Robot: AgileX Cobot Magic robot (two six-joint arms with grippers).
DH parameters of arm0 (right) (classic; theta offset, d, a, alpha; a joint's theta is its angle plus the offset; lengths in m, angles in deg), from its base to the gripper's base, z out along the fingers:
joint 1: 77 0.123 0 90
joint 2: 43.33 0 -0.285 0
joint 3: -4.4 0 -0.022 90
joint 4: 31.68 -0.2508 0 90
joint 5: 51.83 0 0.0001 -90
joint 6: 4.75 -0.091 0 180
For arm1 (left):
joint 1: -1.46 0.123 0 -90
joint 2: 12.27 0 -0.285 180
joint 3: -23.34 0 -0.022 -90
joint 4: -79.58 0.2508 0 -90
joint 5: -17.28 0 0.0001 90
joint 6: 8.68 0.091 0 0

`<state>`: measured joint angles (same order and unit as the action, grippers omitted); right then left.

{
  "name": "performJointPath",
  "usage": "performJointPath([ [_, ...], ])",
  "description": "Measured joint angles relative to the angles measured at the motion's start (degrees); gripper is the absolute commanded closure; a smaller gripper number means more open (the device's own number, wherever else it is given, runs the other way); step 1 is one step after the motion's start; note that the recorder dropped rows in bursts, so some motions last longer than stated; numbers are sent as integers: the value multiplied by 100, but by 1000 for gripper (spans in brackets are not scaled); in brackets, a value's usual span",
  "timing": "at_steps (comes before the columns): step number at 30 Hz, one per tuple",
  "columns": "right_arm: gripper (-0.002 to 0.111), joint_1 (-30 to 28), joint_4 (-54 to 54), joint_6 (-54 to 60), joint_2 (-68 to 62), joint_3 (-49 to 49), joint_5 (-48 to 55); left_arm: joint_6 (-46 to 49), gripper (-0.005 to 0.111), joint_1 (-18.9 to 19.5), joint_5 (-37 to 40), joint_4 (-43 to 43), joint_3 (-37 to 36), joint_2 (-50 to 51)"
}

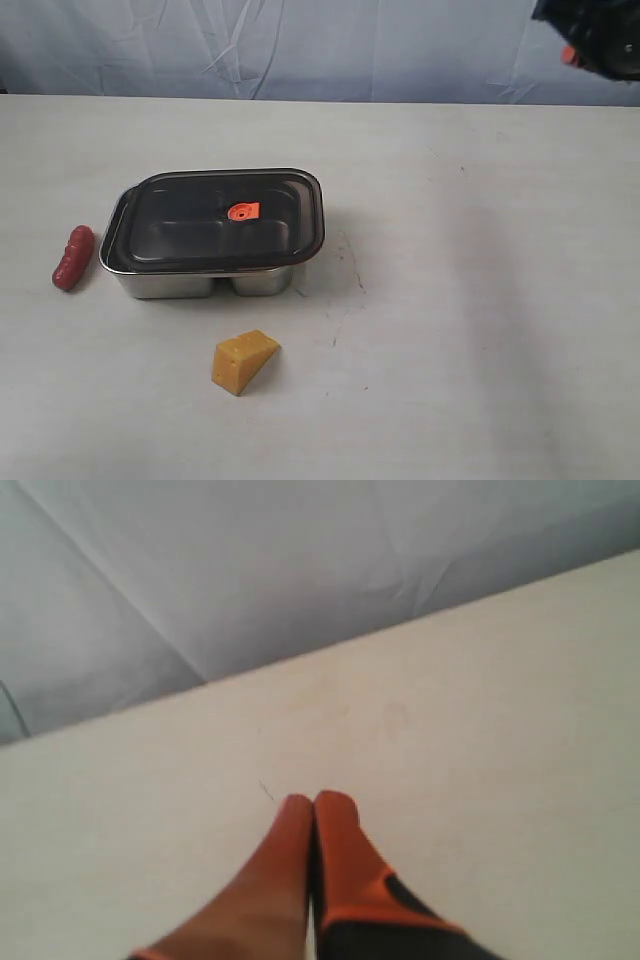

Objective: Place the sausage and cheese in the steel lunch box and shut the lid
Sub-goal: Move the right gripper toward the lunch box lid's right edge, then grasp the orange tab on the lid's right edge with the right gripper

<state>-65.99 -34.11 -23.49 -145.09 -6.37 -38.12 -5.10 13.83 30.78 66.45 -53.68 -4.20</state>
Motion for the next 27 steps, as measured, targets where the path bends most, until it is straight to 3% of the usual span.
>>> performJointPath([
  [4, 109, 121, -1660, 1808, -960, 744, 855, 0, 107, 0, 0, 0, 0, 0],
  [9, 109, 128, -4929, 4991, -2043, 1718, 2931, 0, 107, 0, 0, 0, 0, 0],
  [12, 109, 151, -6206, 5890, -2608, 2168, 4023, 0, 107, 0, 0, 0, 0, 0],
  [14, 105, 170, -6601, 6127, -2962, 2402, 4516, 0, 107, 0, 0, 0, 0, 0],
  [16, 93, 170, -6875, 6221, -3292, 2606, 4952, 0, 107, 0, 0, 0, 0, 0],
  [21, 54, 170, -7157, 6278, -3957, 2763, 5521, 0, 107, 0, 0, 0, 0, 0],
  [27, 53, 170, -7157, 6288, -4326, 2763, 5535, 0, 107, 0, 0, 0, 0, 0],
])
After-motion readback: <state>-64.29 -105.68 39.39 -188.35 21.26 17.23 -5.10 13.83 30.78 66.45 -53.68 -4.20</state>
